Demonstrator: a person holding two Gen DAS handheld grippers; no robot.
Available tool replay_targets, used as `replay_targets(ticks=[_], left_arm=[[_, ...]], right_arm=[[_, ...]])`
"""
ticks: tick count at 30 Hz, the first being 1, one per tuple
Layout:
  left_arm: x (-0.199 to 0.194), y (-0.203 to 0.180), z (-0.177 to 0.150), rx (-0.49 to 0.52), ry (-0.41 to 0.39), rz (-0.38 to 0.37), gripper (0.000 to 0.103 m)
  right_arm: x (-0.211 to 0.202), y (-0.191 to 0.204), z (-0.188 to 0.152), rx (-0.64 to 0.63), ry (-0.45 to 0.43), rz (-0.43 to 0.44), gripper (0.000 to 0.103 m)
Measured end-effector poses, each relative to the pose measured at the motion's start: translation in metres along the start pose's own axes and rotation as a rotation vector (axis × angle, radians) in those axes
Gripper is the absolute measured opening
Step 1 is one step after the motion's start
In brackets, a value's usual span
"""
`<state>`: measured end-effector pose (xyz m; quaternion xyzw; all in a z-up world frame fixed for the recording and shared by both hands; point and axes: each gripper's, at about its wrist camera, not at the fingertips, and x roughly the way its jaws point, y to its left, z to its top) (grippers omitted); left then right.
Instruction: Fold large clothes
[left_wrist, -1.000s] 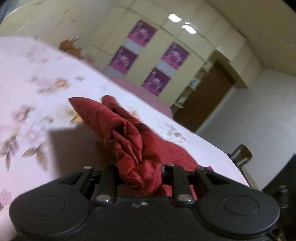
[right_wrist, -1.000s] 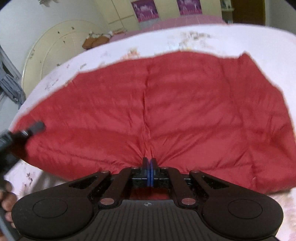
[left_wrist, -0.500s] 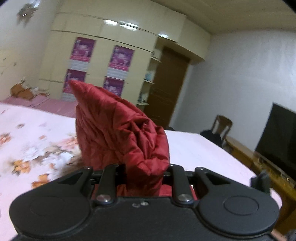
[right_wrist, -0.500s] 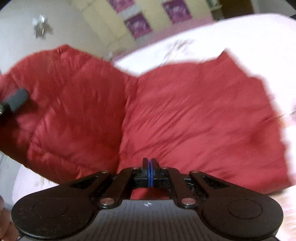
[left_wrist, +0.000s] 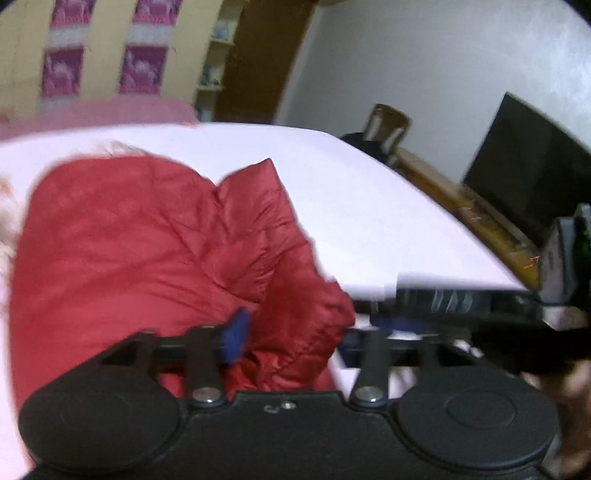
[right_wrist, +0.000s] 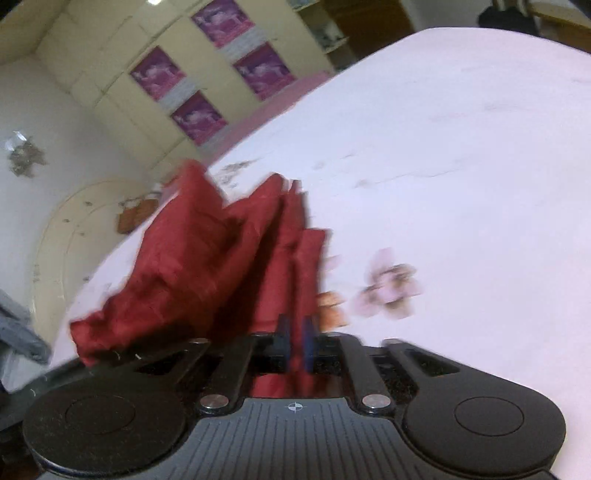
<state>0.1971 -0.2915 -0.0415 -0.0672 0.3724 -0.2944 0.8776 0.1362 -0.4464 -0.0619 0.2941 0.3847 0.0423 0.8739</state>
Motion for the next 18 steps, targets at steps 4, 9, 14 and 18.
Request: replay_targets(ticks=[4, 9, 14, 18], left_arm=[[-0.033, 0.014, 0.006, -0.105, -0.005, -0.125, 0.076], [-0.074, 0.076, 0.029, -0.112, -0.158, 0.051, 0.053], [-0.044, 0.158, 0.049, -0.196, -0.200, 0.179, 0.043], [-0.009, 0.180, 0.063, -0.170, -0.154, 0.152, 0.042]], right_arm=[[-0.011, -0.007, 0.018, 0.002, -0.044, 0.056, 0.076], [-0.002, 0.009, 0.048, -0.020, -0.052, 0.172, 0.036], [0.029, 0.066, 0.067, -0.266, -0.072, 0.163, 0.024], [0.066, 0.115, 0.065, -0.500, -0.035, 0.083, 0.009]])
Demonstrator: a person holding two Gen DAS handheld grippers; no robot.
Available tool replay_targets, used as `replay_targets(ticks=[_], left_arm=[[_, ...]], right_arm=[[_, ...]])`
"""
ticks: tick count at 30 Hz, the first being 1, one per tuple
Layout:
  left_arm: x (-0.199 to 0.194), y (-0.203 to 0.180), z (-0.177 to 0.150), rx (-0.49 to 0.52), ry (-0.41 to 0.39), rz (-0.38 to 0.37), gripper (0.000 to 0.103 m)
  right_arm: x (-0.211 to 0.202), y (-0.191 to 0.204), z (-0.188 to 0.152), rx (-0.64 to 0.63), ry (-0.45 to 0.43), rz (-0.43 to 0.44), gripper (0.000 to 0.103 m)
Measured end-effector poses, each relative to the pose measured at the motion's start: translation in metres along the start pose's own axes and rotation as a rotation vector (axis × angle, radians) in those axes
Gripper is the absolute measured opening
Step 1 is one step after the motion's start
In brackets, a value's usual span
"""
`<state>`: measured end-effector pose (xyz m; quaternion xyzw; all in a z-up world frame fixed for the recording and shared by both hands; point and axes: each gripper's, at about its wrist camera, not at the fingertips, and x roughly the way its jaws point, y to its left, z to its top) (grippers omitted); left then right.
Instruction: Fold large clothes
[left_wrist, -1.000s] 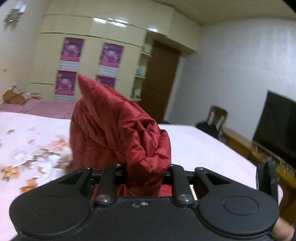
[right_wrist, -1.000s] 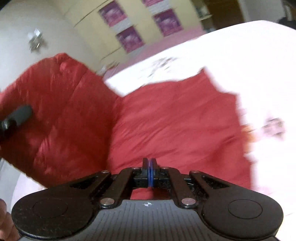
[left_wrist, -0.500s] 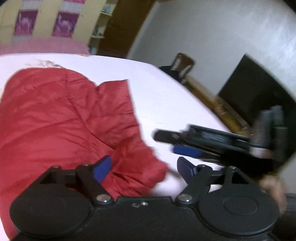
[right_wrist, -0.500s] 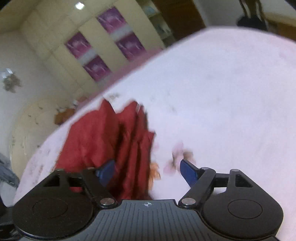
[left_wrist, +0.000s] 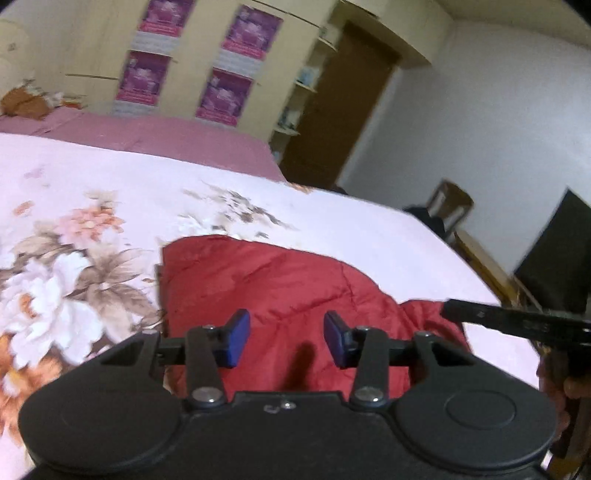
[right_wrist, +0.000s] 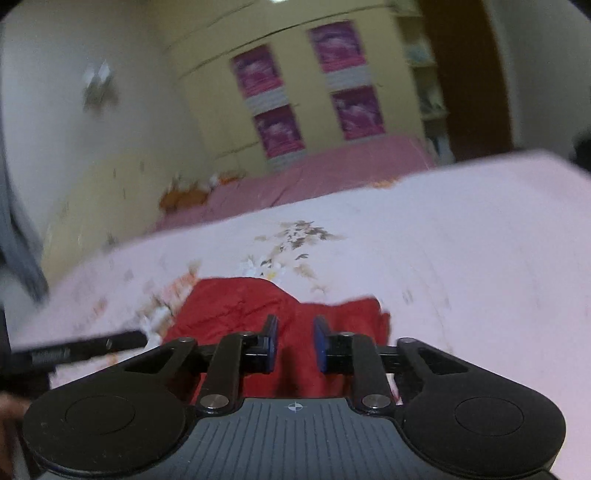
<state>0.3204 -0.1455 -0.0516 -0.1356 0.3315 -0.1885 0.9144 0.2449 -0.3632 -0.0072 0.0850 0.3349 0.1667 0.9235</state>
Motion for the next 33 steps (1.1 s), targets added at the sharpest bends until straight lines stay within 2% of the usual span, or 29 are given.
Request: replay_targets(ticks=[4, 9, 12, 16, 18, 21, 26, 30, 33], left_arm=[[0.020, -0.019, -0.008, 0.059, 0.063, -0.051, 0.042], [0.044, -0.031, -0.015, 0.092, 0.116, -0.091, 0.042], [0.060, -0.033, -0.018, 0.136, 0.148, -0.089, 0.042], [0.070, -0.029, -0.022, 0.118, 0.176, -0.085, 0.043], [0.069, -0.030, -0.023, 0.123, 0.181, -0.080, 0.043], [0.052, -0.039, -0.021, 0.156, 0.176, -0.054, 0.043], [-0.013, -0.049, -0.033, 0.165, 0.126, -0.097, 0.045], [-0.056, -0.057, -0.057, 0.155, 0.122, -0.121, 0.045], [-0.063, -0.059, -0.076, 0.173, 0.138, -0.103, 0.045]], right_arm=[[0.030, 0.008, -0.013, -0.072, 0.108, -0.112, 0.008], [0.055, -0.011, -0.041, -0.024, 0.194, -0.196, 0.008], [0.060, -0.022, -0.055, 0.017, 0.210, -0.212, 0.008], [0.064, -0.041, -0.065, 0.132, 0.207, -0.186, 0.008], [0.063, -0.043, -0.064, 0.148, 0.204, -0.183, 0.008], [0.052, -0.042, -0.053, 0.135, 0.211, -0.182, 0.008], [-0.016, -0.030, -0.035, 0.138, 0.116, -0.107, 0.008], [-0.057, -0.008, -0.045, 0.080, 0.119, -0.040, 0.008], [-0.064, 0.003, -0.063, 0.044, 0.157, -0.010, 0.008]])
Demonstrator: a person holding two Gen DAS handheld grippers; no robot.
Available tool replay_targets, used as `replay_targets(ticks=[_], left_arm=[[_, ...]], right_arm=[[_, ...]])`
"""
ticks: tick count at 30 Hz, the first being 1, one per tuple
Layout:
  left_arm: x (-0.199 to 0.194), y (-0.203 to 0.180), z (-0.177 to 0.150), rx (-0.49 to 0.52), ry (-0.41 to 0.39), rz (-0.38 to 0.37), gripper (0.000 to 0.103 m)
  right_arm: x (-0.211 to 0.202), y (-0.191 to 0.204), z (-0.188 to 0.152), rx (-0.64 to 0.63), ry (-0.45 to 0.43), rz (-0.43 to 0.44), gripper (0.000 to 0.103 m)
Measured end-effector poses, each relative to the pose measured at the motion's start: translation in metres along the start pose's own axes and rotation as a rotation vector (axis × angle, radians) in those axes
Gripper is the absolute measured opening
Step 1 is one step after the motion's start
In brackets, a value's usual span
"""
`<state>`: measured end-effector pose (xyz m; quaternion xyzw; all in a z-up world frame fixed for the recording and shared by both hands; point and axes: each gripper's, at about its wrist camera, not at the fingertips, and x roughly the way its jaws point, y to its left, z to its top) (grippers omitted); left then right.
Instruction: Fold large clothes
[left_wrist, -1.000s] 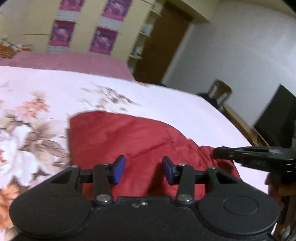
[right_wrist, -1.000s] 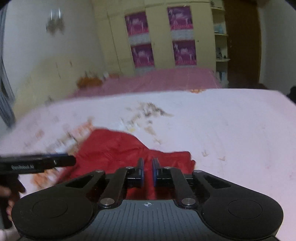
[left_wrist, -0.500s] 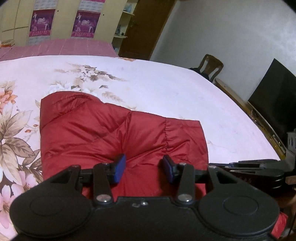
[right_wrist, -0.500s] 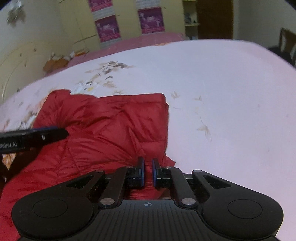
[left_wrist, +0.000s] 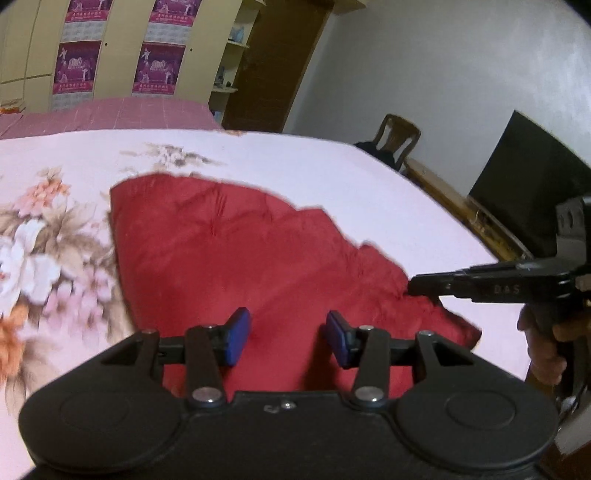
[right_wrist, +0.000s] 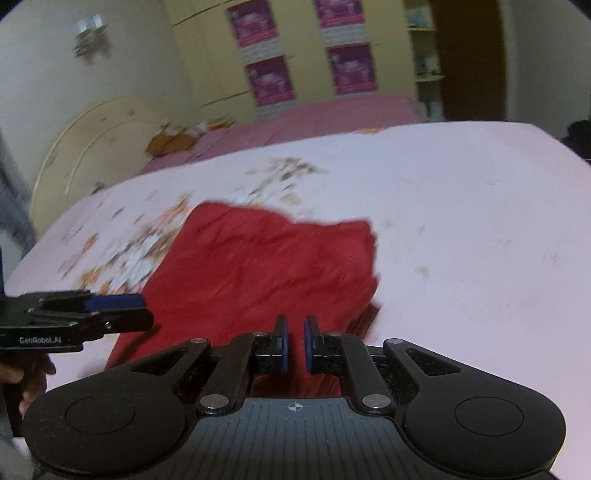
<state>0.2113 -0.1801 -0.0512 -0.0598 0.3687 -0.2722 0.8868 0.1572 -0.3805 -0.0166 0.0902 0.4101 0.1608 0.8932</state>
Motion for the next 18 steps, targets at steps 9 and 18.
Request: replay_targets(ticks=[9, 18], left_arm=[[0.012, -0.003, -0.022, 0.056, 0.012, 0.067, 0.044], [-0.037, -0.030, -0.037, 0.071, 0.010, 0.075, 0.044]], right_arm=[[0.044, -0.017, -0.033, 0.062, 0.089, 0.005, 0.008], [-0.037, 0.020, -0.030, -0.089, 0.017, 0.080, 0.008]])
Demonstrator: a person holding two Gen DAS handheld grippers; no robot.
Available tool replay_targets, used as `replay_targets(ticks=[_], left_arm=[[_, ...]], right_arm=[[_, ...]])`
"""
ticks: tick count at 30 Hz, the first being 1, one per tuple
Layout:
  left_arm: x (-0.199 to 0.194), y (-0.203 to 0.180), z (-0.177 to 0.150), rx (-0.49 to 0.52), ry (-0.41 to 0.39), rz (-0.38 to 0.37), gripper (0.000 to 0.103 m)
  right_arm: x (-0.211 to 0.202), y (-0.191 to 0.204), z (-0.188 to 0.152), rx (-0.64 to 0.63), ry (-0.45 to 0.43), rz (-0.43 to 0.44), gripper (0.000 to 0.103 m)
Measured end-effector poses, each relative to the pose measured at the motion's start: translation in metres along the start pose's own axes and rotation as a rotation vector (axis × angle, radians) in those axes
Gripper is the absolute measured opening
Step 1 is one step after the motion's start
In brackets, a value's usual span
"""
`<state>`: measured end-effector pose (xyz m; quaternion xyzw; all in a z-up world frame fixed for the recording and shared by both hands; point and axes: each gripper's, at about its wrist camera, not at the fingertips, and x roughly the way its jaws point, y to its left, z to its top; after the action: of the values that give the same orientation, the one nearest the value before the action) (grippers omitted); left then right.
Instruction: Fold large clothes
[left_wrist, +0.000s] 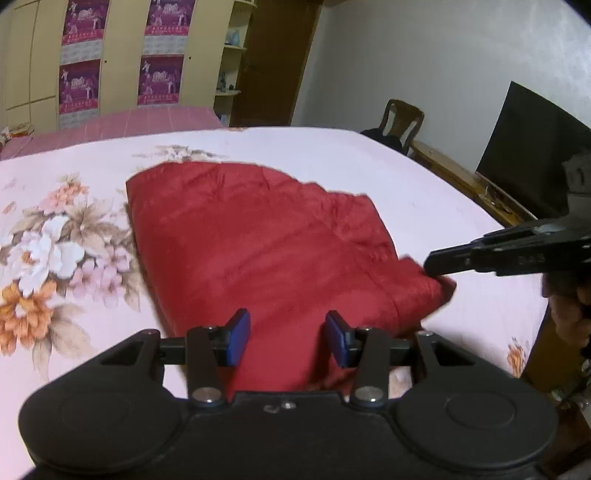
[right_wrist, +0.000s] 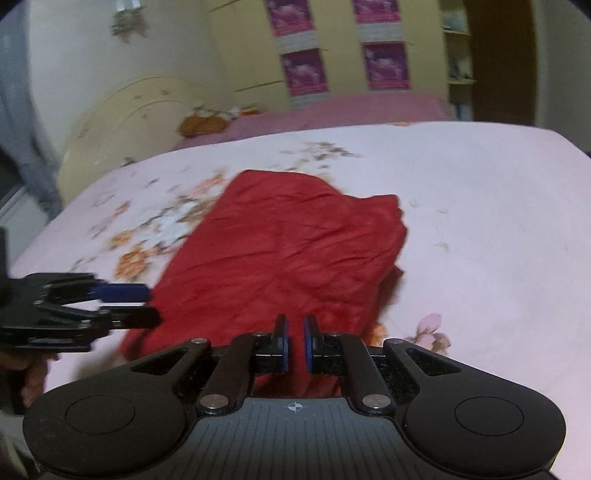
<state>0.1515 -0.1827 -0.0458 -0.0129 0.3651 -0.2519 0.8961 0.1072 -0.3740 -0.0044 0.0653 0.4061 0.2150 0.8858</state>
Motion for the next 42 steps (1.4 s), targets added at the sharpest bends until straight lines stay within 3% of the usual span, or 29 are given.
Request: replay_targets(ticks=[4, 10, 14, 15, 19, 22, 23, 24, 26, 28, 30, 33, 42], left_arm=[[0.003, -0.002, -0.013, -0.040, 0.006, 0.012, 0.044], [0.018, -0.003, -0.027, -0.022, 0.026, 0.030, 0.043], [0.015, 0.001, -0.019, -0.036, 0.036, 0.020, 0.042], [0.008, 0.003, -0.013, -0.049, 0.019, 0.018, 0.042], [-0.003, 0.016, 0.012, -0.060, -0.079, 0.042, 0.046], [0.015, 0.032, 0.033, -0.073, -0.117, 0.063, 0.046], [0.024, 0.035, 0.038, -0.072, -0.123, 0.071, 0.046], [0.032, 0.038, 0.044, -0.076, -0.120, 0.078, 0.046], [0.046, 0.044, 0.055, -0.089, -0.119, 0.074, 0.046], [0.056, 0.046, 0.061, -0.078, -0.118, 0.084, 0.046], [0.065, 0.047, 0.062, -0.078, -0.109, 0.090, 0.046], [0.080, 0.049, 0.057, -0.089, -0.064, 0.117, 0.047], [0.085, 0.047, 0.053, -0.112, -0.039, 0.152, 0.048]], right_arm=[[0.011, 0.007, -0.020, -0.009, 0.054, -0.006, 0.008], [0.048, -0.004, -0.045, 0.028, 0.137, -0.019, 0.008], [0.055, -0.007, -0.042, 0.034, 0.158, -0.012, 0.008], [0.049, -0.007, -0.036, 0.026, 0.153, -0.013, 0.008], [0.011, -0.022, 0.000, 0.047, -0.005, -0.038, 0.008], [0.020, -0.045, 0.028, 0.095, -0.074, -0.080, 0.010], [0.028, -0.054, 0.037, 0.113, -0.082, -0.110, 0.018], [0.033, -0.061, 0.044, 0.127, -0.094, -0.125, 0.040], [0.042, -0.073, 0.057, 0.155, -0.125, -0.122, 0.046], [0.048, -0.078, 0.067, 0.153, -0.136, -0.108, 0.045], [0.059, -0.083, 0.071, 0.157, -0.116, -0.098, 0.005], [0.078, -0.097, 0.067, 0.181, -0.082, -0.096, 0.003], [0.116, -0.115, 0.036, 0.243, 0.024, -0.120, 0.003]])
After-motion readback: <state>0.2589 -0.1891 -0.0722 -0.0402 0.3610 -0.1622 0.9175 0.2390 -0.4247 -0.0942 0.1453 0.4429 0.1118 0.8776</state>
